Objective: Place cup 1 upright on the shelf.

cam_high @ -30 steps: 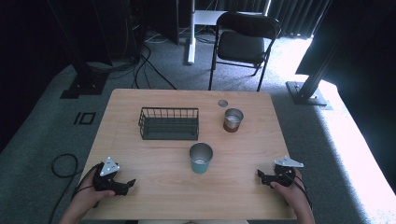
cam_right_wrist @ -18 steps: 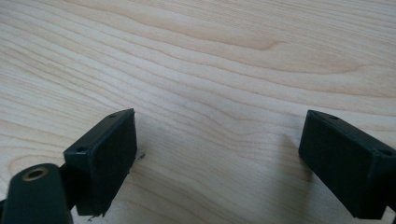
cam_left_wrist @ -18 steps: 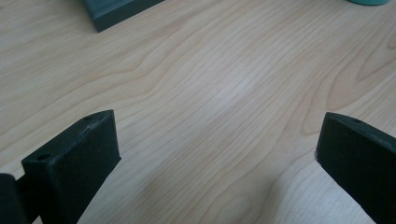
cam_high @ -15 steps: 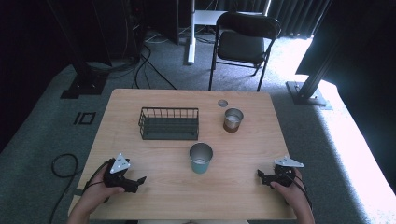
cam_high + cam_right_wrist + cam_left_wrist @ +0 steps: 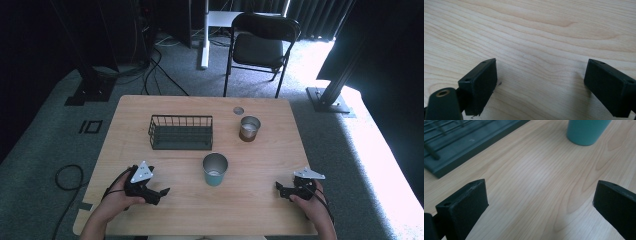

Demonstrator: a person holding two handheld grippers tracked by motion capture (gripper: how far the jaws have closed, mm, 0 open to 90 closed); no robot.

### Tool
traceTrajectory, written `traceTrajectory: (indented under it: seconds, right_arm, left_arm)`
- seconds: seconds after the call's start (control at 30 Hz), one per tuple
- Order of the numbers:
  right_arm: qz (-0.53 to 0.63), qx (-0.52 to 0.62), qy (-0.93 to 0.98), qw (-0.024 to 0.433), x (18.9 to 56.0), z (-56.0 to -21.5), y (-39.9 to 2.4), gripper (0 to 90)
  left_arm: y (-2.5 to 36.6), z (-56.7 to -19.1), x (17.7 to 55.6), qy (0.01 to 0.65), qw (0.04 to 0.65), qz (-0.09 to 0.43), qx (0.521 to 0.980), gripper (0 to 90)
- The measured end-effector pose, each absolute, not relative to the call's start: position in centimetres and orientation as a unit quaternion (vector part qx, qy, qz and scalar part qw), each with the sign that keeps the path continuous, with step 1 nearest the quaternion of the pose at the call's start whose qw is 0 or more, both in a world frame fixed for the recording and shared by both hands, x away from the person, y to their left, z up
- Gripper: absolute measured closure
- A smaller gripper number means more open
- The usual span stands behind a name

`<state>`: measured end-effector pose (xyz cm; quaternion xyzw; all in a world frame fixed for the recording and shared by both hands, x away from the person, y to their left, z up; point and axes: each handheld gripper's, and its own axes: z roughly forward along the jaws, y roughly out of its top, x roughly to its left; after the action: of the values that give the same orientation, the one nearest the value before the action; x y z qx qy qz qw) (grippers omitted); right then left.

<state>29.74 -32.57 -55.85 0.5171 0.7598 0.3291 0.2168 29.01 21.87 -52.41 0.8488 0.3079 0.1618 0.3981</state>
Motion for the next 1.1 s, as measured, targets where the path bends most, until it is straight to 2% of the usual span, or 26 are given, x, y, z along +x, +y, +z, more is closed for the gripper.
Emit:
traceTrajectory:
  seconds: [1.1]
  right_arm:
    - [0.329,0.517,0.76,0.217,29.7,-55.9,-32.6,11.0]
  left_arm:
    - [15.4,-52.3,30.4,0.241,0.431,0.127,0.86,0.2]
